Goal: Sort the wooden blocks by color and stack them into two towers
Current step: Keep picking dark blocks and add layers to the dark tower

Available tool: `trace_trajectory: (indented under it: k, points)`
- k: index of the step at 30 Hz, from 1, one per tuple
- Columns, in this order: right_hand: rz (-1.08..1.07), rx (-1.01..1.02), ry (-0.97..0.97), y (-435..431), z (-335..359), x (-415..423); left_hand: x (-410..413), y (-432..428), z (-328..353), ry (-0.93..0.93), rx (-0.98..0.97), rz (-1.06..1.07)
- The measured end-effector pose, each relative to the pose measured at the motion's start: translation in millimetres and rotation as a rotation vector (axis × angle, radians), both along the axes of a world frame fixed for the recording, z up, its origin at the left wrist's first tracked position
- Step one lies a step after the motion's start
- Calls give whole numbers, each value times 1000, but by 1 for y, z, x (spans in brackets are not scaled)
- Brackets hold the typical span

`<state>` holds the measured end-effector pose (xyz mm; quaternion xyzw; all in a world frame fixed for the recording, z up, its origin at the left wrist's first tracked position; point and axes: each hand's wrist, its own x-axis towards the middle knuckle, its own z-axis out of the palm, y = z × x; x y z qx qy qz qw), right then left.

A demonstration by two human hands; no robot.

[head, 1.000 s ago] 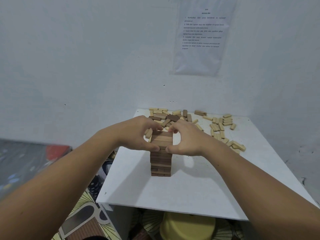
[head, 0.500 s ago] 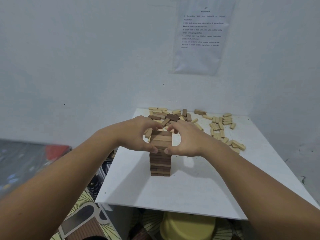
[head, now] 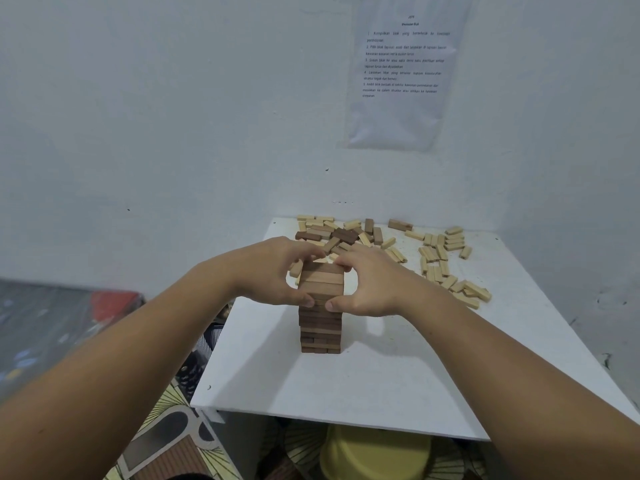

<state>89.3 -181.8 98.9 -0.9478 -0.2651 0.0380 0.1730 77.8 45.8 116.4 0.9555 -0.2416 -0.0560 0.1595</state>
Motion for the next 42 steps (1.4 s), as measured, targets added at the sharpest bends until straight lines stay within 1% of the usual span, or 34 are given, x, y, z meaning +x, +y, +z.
trace_trajectory:
  k: [4,7,10,12,13,15,17,18,20,23,25,27,30,33,35,38,40,42]
  points:
    - [-5,9,12,0,0,0,-1,-1,0,-3,-1,2]
    - [-7,3,18,0,-1,0,1,1,-3,31,-15,27]
    - [-33,55,78,-5,3,-5,-3,1,1,84,-48,49]
    - [-47,76,91,-17,6,-12,-13,1,9,76,-82,94]
    - [-57,64,84,-27,5,-18,-21,1,14,38,-97,122]
    - [-97,35,89,-51,0,-29,-45,-6,24,-118,-165,160]
    - [-157,20,112,-78,-6,-41,-78,-27,27,-288,-318,159]
    - [-189,25,127,-91,-9,-46,-96,-45,27,-314,-397,157]
    - [-247,52,144,-113,-15,-51,-129,-88,23,-250,-472,154]
    - [-314,73,168,-141,-22,-48,-135,-151,10,-91,-444,141]
    - [-347,90,188,-158,-28,-42,-109,-181,-2,-27,-416,188]
    - [-368,100,182,-175,-34,-32,-74,-202,-13,27,-409,285]
    - [-385,159,159,-191,-42,-9,-17,-224,-27,102,-476,456]
    - [-379,232,125,-197,-53,30,46,-236,-39,108,-537,618]
    - [-375,249,90,-197,-62,64,94,-239,-48,78,-515,717]
    - [-360,247,32,-186,-74,119,163,-232,-59,-5,-393,802]
    - [-321,203,3,-173,-81,158,202,-219,-64,-35,-229,820]
    - [-275,152,-10,-158,-90,192,234,-205,-70,-17,-84,819]
